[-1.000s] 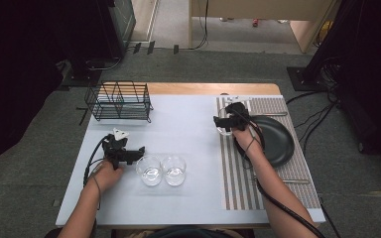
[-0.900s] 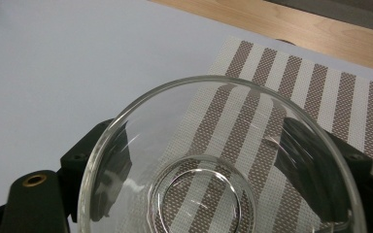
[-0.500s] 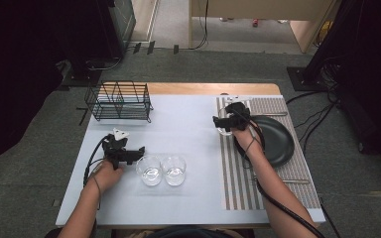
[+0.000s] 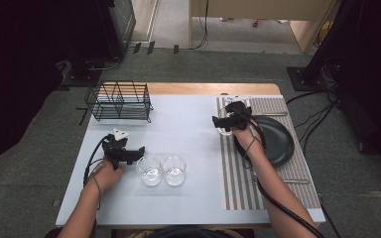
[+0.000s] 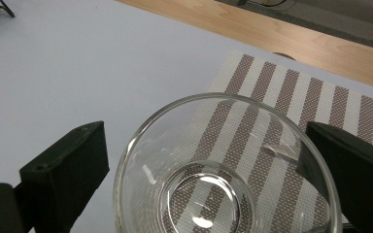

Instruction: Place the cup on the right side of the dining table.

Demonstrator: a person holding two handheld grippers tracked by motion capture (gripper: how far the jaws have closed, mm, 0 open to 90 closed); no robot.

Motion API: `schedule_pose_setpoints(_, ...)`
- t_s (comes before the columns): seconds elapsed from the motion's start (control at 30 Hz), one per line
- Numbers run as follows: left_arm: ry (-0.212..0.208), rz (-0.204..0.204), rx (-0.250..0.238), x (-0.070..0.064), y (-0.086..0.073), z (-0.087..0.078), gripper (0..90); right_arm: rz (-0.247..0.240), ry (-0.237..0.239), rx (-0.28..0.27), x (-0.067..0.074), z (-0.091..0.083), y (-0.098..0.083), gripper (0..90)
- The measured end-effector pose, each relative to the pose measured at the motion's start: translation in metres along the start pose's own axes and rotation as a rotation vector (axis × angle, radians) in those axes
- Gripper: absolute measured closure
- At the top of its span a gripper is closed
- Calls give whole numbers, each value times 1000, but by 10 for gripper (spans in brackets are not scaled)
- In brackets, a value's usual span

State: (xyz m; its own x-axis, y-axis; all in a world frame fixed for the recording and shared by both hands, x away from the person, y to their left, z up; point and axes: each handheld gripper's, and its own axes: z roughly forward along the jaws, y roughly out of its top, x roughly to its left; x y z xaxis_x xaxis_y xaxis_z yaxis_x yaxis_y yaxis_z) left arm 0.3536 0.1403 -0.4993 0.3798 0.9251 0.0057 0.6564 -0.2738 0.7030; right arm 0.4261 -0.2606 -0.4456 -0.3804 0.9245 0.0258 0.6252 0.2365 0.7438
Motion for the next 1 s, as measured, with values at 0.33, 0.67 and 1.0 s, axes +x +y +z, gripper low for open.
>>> schedule_pose_setpoints(0.33, -1, -1, 0, 0, 0, 0, 0, -12, 8, -9, 1, -6, 3, 37)
schedule_pose_setpoints(0.67, -1, -1, 1, 0, 0, 0, 0, -25, 8, -11, 1, -12, 4, 37)
schedule_pose_setpoints(1.0, -1, -2, 1, 0, 0, 0, 0, -41, 8, -18, 2, -17, 6, 38)
